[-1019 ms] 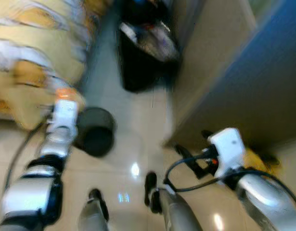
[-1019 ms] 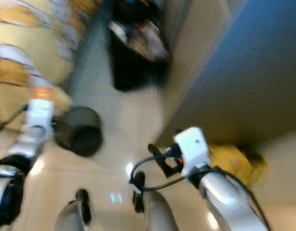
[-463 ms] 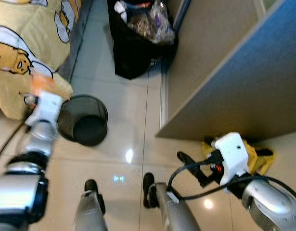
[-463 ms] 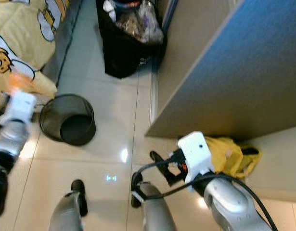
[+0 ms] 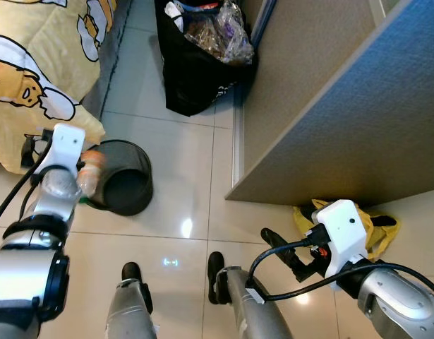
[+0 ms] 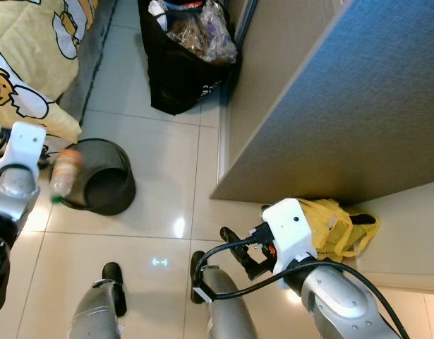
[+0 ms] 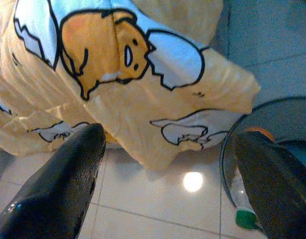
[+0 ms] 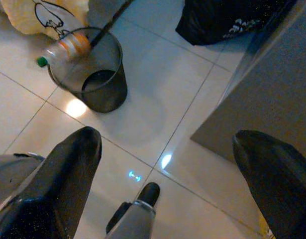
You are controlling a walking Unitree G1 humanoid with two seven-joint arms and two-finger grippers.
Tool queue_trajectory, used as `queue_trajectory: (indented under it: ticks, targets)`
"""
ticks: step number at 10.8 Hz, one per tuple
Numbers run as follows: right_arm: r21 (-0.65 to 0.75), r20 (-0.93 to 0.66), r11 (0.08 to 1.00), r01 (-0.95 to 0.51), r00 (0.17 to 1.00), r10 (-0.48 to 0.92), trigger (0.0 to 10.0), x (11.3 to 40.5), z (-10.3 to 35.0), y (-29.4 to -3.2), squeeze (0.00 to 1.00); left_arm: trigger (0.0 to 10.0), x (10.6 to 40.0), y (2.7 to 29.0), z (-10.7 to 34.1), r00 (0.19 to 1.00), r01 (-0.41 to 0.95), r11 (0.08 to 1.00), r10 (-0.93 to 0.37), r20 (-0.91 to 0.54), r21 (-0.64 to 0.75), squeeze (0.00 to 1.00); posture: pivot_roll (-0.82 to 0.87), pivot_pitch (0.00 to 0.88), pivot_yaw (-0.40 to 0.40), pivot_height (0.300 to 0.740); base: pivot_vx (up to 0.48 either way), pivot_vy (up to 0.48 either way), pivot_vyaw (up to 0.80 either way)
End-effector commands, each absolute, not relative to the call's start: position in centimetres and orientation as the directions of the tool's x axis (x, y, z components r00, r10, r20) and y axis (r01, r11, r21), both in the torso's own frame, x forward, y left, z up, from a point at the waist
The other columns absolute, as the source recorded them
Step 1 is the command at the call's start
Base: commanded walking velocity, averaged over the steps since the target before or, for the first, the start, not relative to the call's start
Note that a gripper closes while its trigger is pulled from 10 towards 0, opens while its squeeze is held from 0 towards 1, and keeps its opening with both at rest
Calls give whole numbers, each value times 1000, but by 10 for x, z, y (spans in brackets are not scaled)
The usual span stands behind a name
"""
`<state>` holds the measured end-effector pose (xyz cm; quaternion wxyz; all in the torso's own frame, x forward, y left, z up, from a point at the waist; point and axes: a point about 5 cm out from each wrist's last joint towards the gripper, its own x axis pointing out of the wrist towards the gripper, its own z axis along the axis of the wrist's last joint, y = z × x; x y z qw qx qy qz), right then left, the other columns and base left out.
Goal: Clean up the room
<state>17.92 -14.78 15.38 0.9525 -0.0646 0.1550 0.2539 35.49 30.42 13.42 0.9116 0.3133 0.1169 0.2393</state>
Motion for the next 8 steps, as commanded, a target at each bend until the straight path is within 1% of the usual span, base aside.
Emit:
queue_trajectory:
  ticks: [1,2,3,4,5,6,7,8]
  targets:
    - [-49,-346,871,-489,826,445,10000,175,154,-153,0,10000,354,302,128,859,-336,694,503,-93,637,1000,-469,407,-183,740,0,0,0]
    - [-40,-341,876,-480,831,440,10000,177,152,-151,0,10000,365,285,137,894,-321,747,442,-75,582,0,-447,397,-173,740,0,0,0]
    - [-28,-330,876,-481,832,447,10000,182,151,-146,0,10000,373,268,140,927,-270,811,364,-86,519,0,-414,387,-156,740,0,0,0]
    - [-13,-312,877,-481,835,453,10000,190,148,-141,0,10000,380,251,144,952,-236,891,292,-91,388,0,-385,372,-142,740,0,0,0]
    - [-9,-282,884,-467,849,446,10000,200,147,-137,0,10000,383,233,145,974,-181,926,217,-72,332,0,-349,338,-116,740,0,0,0]
    - [-13,-234,898,-440,875,425,10000,213,150,-137,0,10000,379,224,143,987,-144,945,159,-27,295,0,-310,300,-101,740,0,0,0]
    - [-16,-214,904,-428,884,415,10000,223,148,-137,0,10000,373,223,145,992,-124,945,124,22,303,0,-270,268,-93,740,0,0,0]
    - [-27,-194,917,-398,902,386,10000,241,141,-138,0,10000,361,218,153,994,-73,946,45,97,315,0,-196,207,-73,740,0,0,0]
